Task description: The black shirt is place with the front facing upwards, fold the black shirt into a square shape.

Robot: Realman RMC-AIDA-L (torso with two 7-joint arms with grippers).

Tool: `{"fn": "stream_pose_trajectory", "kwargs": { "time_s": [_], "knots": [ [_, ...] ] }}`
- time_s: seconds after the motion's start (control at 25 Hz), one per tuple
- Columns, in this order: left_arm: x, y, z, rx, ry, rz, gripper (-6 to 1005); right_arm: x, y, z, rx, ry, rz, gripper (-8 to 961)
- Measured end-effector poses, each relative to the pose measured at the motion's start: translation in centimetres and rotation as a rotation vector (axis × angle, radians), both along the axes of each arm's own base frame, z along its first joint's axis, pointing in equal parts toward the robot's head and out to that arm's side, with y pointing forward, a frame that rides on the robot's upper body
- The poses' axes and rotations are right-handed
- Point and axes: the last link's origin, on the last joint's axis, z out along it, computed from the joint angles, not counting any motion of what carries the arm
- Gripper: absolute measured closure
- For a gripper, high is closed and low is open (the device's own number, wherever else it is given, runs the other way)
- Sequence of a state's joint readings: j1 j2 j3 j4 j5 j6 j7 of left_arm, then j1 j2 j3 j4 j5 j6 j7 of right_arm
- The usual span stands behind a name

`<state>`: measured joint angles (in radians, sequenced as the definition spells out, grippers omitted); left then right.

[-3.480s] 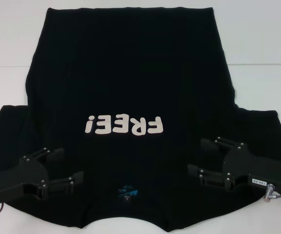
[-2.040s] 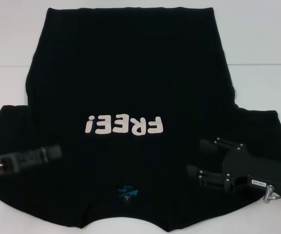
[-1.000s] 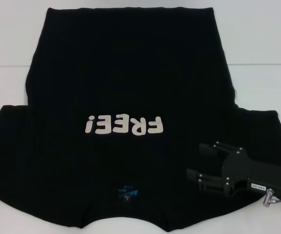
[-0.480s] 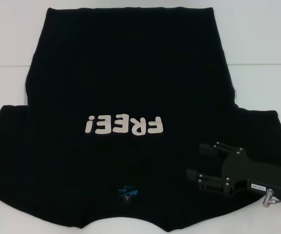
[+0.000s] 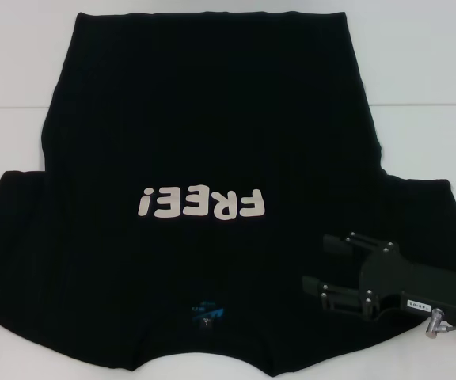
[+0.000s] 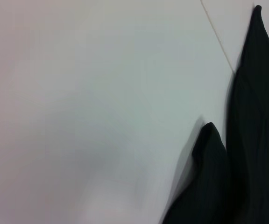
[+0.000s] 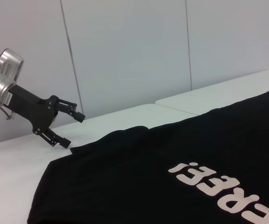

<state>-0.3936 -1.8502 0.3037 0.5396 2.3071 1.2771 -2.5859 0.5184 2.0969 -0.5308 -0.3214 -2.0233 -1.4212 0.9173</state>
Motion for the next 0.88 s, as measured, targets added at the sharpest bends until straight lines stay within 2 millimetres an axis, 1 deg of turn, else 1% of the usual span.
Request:
{"fn": "stream_pose_trajectory", "kwargs": {
  "time_s": [0.2,0.88],
  "knots": [
    [0.0,-0.1,-0.7,-0.008,-0.017,0.007,115,0.0,0.0,0.0,0.0,0.0,0.0,123],
    [0.4,0.4,-1.4,-0.018,-0.018,-0.004,128,0.0,-0.1,0.0,-0.002,0.004,0.003,123]
  ]
}}
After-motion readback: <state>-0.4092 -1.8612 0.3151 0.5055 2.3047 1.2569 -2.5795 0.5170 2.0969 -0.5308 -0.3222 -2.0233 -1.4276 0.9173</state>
